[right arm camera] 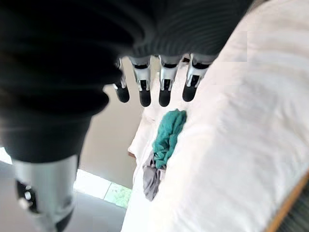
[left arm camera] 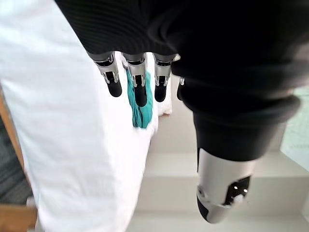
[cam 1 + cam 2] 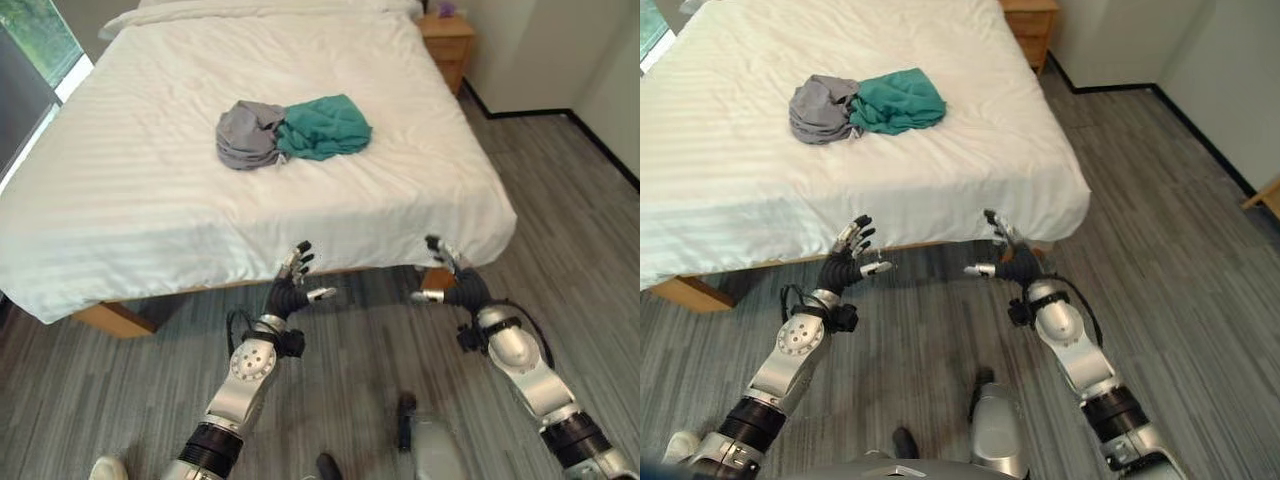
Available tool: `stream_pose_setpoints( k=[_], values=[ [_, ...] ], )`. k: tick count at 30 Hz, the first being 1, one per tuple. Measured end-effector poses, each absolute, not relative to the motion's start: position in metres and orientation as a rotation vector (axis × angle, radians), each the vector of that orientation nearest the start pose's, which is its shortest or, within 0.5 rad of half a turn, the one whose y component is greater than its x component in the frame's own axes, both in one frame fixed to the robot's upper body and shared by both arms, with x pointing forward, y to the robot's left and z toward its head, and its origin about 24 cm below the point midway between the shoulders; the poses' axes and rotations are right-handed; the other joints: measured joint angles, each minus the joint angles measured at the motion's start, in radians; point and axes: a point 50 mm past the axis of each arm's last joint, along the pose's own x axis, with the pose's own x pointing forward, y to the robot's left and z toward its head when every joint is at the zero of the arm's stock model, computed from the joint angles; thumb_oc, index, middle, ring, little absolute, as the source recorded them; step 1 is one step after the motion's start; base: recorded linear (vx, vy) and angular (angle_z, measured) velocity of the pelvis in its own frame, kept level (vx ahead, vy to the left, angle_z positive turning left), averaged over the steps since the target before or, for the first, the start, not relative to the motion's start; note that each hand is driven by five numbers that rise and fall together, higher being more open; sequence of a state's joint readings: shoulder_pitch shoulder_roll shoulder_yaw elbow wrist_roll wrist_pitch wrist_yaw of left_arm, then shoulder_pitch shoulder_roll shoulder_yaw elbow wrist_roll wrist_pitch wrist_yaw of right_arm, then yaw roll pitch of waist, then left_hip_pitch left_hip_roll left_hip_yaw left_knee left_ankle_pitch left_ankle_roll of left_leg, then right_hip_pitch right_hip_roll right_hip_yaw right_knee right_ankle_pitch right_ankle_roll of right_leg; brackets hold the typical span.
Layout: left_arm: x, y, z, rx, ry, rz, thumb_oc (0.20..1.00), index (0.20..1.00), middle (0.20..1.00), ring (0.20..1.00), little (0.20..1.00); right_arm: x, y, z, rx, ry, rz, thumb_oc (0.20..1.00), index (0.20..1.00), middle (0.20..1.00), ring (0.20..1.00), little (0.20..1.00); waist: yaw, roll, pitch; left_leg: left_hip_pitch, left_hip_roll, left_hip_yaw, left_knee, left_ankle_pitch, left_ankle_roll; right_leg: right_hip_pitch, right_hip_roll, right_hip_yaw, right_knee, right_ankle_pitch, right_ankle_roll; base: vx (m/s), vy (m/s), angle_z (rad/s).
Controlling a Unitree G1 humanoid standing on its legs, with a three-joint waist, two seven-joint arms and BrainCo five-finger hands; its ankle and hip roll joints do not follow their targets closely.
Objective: Pick up bed clothes into laundry basket.
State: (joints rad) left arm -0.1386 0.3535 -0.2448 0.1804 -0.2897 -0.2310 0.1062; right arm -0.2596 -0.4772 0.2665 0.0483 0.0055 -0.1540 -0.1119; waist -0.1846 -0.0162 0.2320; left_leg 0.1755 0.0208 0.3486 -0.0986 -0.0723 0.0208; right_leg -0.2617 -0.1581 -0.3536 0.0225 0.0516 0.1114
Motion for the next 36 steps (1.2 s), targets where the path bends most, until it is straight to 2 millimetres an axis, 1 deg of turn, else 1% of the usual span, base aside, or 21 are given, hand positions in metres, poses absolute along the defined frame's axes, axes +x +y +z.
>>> stream_pose_setpoints(
  k=[3, 4, 5, 6, 7, 9, 11, 12, 13, 15, 16, 17, 18, 19, 20, 22, 23, 25, 27, 33, 36],
  values=[
    [0.273, 0.164, 0.043, 0.079, -0.087, -0.112, 1.000, 1.000, 1.000, 1.000, 1.000, 0.305, -0.163, 0.131, -0.588, -0.413, 0.136, 1.000, 1.000, 1.000, 1.000, 1.000, -0.003, 0.009, -0.019, 0.062, 0.005, -0.027, 0.000, -0.072, -0.030, 0.007, 0.013, -0.008, -0.130, 0.082, 0.008, 0.28, -0.047, 0.32],
    [0.272, 0.159, 0.039, 0.070, -0.074, -0.121, 1.000, 1.000, 1.000, 1.000, 1.000, 0.307, -0.166, 0.135, -0.615, -0.433, 0.114, 1.000, 1.000, 1.000, 1.000, 1.000, -0.005, 0.014, -0.030, 0.092, 0.011, -0.030, 0.000, -0.082, -0.052, 0.035, 0.010, -0.010, -0.122, 0.174, -0.023, 0.46, -0.059, 0.46],
    [0.270, 0.152, 0.036, 0.045, -0.066, -0.127, 1.000, 1.000, 1.000, 1.000, 1.000, 0.308, -0.169, 0.136, -0.636, -0.432, 0.097, 1.000, 1.000, 1.000, 1.000, 1.000, -0.005, 0.038, -0.037, 0.110, 0.030, -0.020, 0.000, -0.084, -0.056, 0.054, 0.028, -0.013, -0.111, 0.209, -0.063, 0.45, -0.096, 0.44],
    [0.268, 0.143, 0.034, 0.012, -0.061, -0.137, 1.000, 1.000, 1.000, 1.000, 1.000, 0.309, -0.175, 0.135, -0.666, -0.416, 0.082, 1.000, 1.000, 1.000, 1.000, 1.000, 0.004, 0.075, -0.048, 0.122, 0.057, 0.000, -0.002, -0.072, -0.047, 0.076, 0.063, -0.020, -0.101, 0.164, -0.096, 0.40, -0.136, 0.17],
    [0.269, 0.139, 0.036, 0.000, -0.069, -0.143, 1.000, 1.000, 1.000, 1.000, 1.000, 0.313, -0.176, 0.138, -0.709, -0.415, 0.079, 1.000, 1.000, 1.000, 1.000, 1.000, 0.021, 0.083, -0.046, 0.145, 0.060, 0.009, 0.008, -0.027, -0.061, 0.105, 0.082, -0.020, -0.095, 0.136, -0.129, 0.45, -0.225, 0.07],
    [0.272, 0.139, 0.040, -0.007, -0.088, -0.132, 1.000, 1.000, 1.000, 1.000, 1.000, 0.322, -0.168, 0.158, -0.736, -0.486, 0.063, 1.000, 1.000, 1.000, 1.000, 1.000, 0.048, 0.033, -0.035, 0.055, 0.115, -0.009, 0.372, 0.042, -0.181, 0.212, 0.068, -0.019, -0.099, 0.079, -0.152, 0.35, -0.202, 0.04],
    [0.272, 0.139, 0.045, -0.016, -0.115, -0.120, 1.000, 1.000, 1.000, 1.000, 1.000, 0.330, -0.167, 0.183, -0.771, -0.576, 0.012, 1.000, 1.000, 1.000, 1.000, 1.000, 0.086, -0.023, -0.028, -0.164, 0.142, -0.111, 0.769, 0.098, -0.297, 0.274, 0.036, -0.016, -0.086, 0.035, -0.154, 0.23, -0.120, -0.11],
    [0.273, 0.138, 0.048, -0.022, -0.132, -0.112, 1.000, 1.000, 1.000, 1.000, 1.000, 0.333, -0.170, 0.189, -0.769, -0.590, -0.015, 1.000, 1.000, 1.000, 1.000, 1.000, 0.093, -0.036, -0.029, -0.257, 0.152, -0.104, 0.889, 0.099, -0.296, 0.281, 0.026, -0.019, -0.084, 0.026, -0.152, 0.19, -0.001, -0.14],
    [0.274, 0.140, 0.049, -0.022, -0.141, -0.097, 1.000, 1.000, 1.000, 1.000, 1.000, 0.336, -0.170, 0.190, -0.766, -0.584, -0.029, 1.000, 1.000, 1.000, 1.000, 1.000, 0.097, -0.049, -0.030, -0.313, 0.160, -0.081, 0.893, 0.102, -0.288, 0.297, 0.017, -0.019, -0.085, 0.023, -0.154, 0.34, 0.156, -0.24],
    [0.275, 0.143, 0.048, -0.009, -0.136, -0.087, 1.000, 1.000, 1.000, 1.000, 1.000, 0.337, -0.170, 0.185, -0.793, -0.566, -0.033, 1.000, 1.000, 1.000, 1.000, 1.000, 0.103, -0.051, -0.037, -0.345, 0.212, 0.014, 0.685, 0.122, -0.249, 0.331, 0.046, -0.027, -0.090, 0.013, -0.142, 0.38, 0.252, -0.45],
    [0.275, 0.145, 0.048, -0.001, -0.134, -0.084, 1.000, 1.000, 1.000, 1.000, 1.000, 0.339, -0.170, 0.181, -0.832, -0.557, -0.028, 1.000, 1.000, 1.000, 1.000, 1.000, 0.103, -0.051, -0.042, -0.321, 0.217, 0.042, 0.545, 0.130, -0.236, 0.344, 0.064, -0.023, -0.100, -0.001, -0.132, 0.17, 0.200, -0.59],
    [0.276, 0.147, 0.050, 0.011, -0.141, -0.085, 1.000, 1.000, 1.000, 1.000, 1.000, 0.340, -0.170, 0.179, -0.872, -0.551, -0.027, 1.000, 1.000, 1.000, 1.000, 1.000, 0.103, -0.043, -0.046, -0.292, 0.216, 0.036, 0.373, 0.134, -0.232, 0.361, 0.087, -0.016, -0.116, -0.014, -0.129, 0.16, 0.148, -0.59],
    [0.276, 0.149, 0.051, 0.022, -0.146, -0.085, 1.000, 1.000, 1.000, 1.000, 1.000, 0.340, -0.170, 0.177, -0.880, -0.548, -0.029, 1.000, 1.000, 1.000, 1.000, 1.000, 0.102, -0.032, -0.044, -0.281, 0.214, 0.014, 0.241, 0.153, -0.208, 0.370, 0.104, -0.015, -0.120, -0.022, -0.142, 0.31, 0.230, -0.57],
    [0.276, 0.149, 0.052, 0.029, -0.152, -0.081, 1.000, 1.000, 1.000, 1.000, 1.000, 0.338, -0.175, 0.169, -0.887, -0.524, -0.044, 1.000, 1.000, 1.000, 1.000, 1.000, 0.096, -0.024, -0.046, -0.271, 0.215, 0.013, 0.140, 0.168, -0.191, 0.378, 0.120, -0.012, -0.120, -0.032, -0.131, 0.40, 0.195, -0.51],
    [0.275, 0.145, 0.055, 0.023, -0.164, -0.093, 1.000, 1.000, 1.000, 1.000, 1.000, 0.340, -0.188, 0.157, -0.987, -0.449, -0.056, 1.000, 1.000, 1.000, 1.000, 1.000, 0.071, -0.004, -0.054, -0.262, 0.196, 0.030, 0.102, 0.226, -0.119, 0.418, 0.126, -0.010, -0.120, -0.061, -0.115, 0.30, 0.148, -0.43],
    [0.275, 0.143, 0.061, 0.028, -0.190, -0.098, 1.000, 1.000, 1.000, 1.000, 1.000, 0.342, -0.195, 0.156, -1.067, -0.430, -0.062, 1.000, 1.000, 1.000, 1.000, 1.000, 0.070, 0.035, -0.073, -0.221, 0.175, 0.022, 0.089, 0.272, -0.062, 0.448, 0.136, 0.008, -0.120, -0.082, -0.087, 0.19, 0.071, -0.14],
    [0.276, 0.145, 0.073, 0.047, -0.249, -0.093, 1.000, 1.000, 1.000, 1.000, 1.000, 0.343, -0.200, 0.152, -1.104, -0.414, -0.070, 1.000, 1.000, 1.000, 1.000, 1.000, 0.046, 0.032, -0.085, -0.186, 0.151, 0.045, 0.030, 0.244, -0.069, 0.463, 0.122, 0.000, -0.108, -0.100, -0.060, 0.20, 0.072, 0.19],
    [0.275, 0.154, 0.095, 0.070, -0.354, -0.074, 1.000, 1.000, 1.000, 1.000, 1.000, 0.351, -0.201, 0.154, -1.132, -0.396, -0.077, 1.000, 1.000, 1.000, 1.000, 1.000, 0.058, 0.013, -0.088, -0.176, 0.104, 0.049, 0.006, 0.233, -0.049, 0.455, 0.080, 0.002, -0.095, -0.113, -0.040, 0.10, 0.044, 0.21],
    [0.274, 0.165, 0.109, 0.107, -0.427, -0.021, 1.000, 1.000, 1.000, 1.000, 1.000, 0.357, -0.202, 0.156, -1.147, -0.384, -0.081, 1.000, 1.000, 1.000, 1.000, 1.000, 0.080, 0.013, -0.090, -0.174, 0.064, 0.037, 0.005, 0.212, -0.021, 0.458, 0.039, 0.002, -0.073, -0.128, -0.018, 0.11, 0.047, 0.30],
    [0.254, 0.196, 0.155, 0.139, -0.667, 0.123, 1.000, 1.000, 1.000, 1.000, 1.000, 0.372, -0.204, 0.146, -1.218, -0.286, -0.064, 1.000, 1.000, 1.000, 1.000, 1.000, 0.163, 0.010, -0.092, -0.181, 0.026, 0.020, 0.005, 0.189, -0.011, 0.458, 0.001, -0.004, -0.060, -0.142, 0.003, 0.07, 0.020, 0.16],
    [0.248, 0.203, 0.157, 0.182, -0.694, 0.169, 1.000, 1.000, 1.000, 1.000, 1.000, 0.374, -0.206, 0.138, -1.216, -0.239, -0.064, 1.000, 1.000, 1.000, 1.000, 1.000, 0.187, 0.008, -0.094, -0.190, 0.025, 0.015, 0.005, 0.188, -0.009, 0.457, 0.001, -0.011, -0.059, -0.146, 0.009, 0.05, 0.026, 0.14]
  ],
)
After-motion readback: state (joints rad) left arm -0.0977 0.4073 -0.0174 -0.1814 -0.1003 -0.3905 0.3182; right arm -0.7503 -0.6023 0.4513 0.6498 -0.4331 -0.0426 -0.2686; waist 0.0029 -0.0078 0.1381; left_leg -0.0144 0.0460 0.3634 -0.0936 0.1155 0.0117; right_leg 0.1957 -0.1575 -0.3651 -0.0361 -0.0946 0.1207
